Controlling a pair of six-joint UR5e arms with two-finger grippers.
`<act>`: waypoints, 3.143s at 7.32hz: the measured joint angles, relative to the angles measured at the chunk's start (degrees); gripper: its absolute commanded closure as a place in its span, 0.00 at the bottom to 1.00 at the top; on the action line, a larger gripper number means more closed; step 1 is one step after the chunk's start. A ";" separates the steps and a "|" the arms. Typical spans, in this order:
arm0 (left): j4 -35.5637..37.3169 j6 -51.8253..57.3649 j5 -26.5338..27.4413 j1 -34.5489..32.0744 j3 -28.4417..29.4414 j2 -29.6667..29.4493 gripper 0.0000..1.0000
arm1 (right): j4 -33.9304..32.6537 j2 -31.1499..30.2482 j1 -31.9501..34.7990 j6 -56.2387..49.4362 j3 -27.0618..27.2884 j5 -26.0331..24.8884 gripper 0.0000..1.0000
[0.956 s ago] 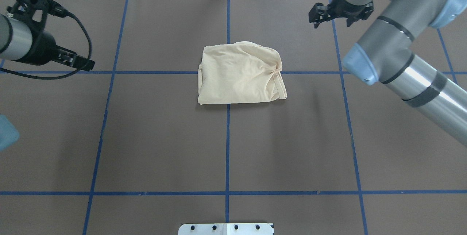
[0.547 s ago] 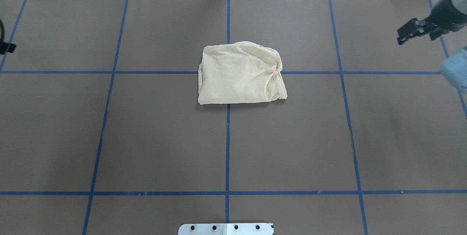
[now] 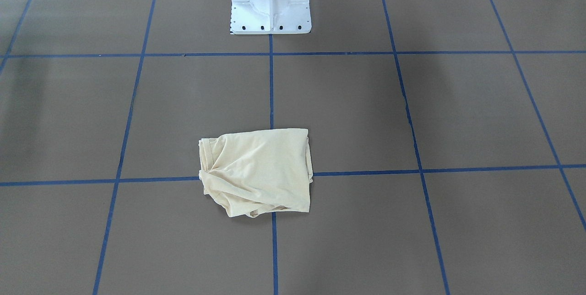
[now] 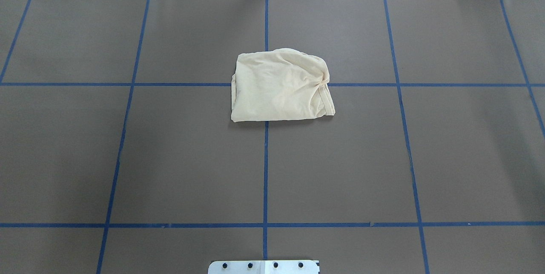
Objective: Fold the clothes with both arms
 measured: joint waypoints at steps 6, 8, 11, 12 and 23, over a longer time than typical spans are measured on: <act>6.39 0.74 -7.78 -3.04 3.59 7.48 0.00 | -0.41 -2.44 6.66 -3.62 -7.29 0.97 0.00; 6.07 0.09 -12.06 -2.94 4.46 7.44 0.00 | -0.45 -2.58 6.69 -3.65 -7.52 0.67 0.00; 5.73 0.10 -12.75 -2.93 4.60 6.11 0.00 | -0.11 -2.95 6.69 -3.94 -7.96 1.19 0.00; 5.47 0.26 -12.77 -2.94 4.71 6.12 0.00 | 0.06 -3.18 6.69 -4.18 -7.90 1.15 0.00; 5.01 -0.02 -12.34 -2.92 4.00 6.52 0.00 | 0.08 -3.96 0.63 7.00 0.85 1.02 0.00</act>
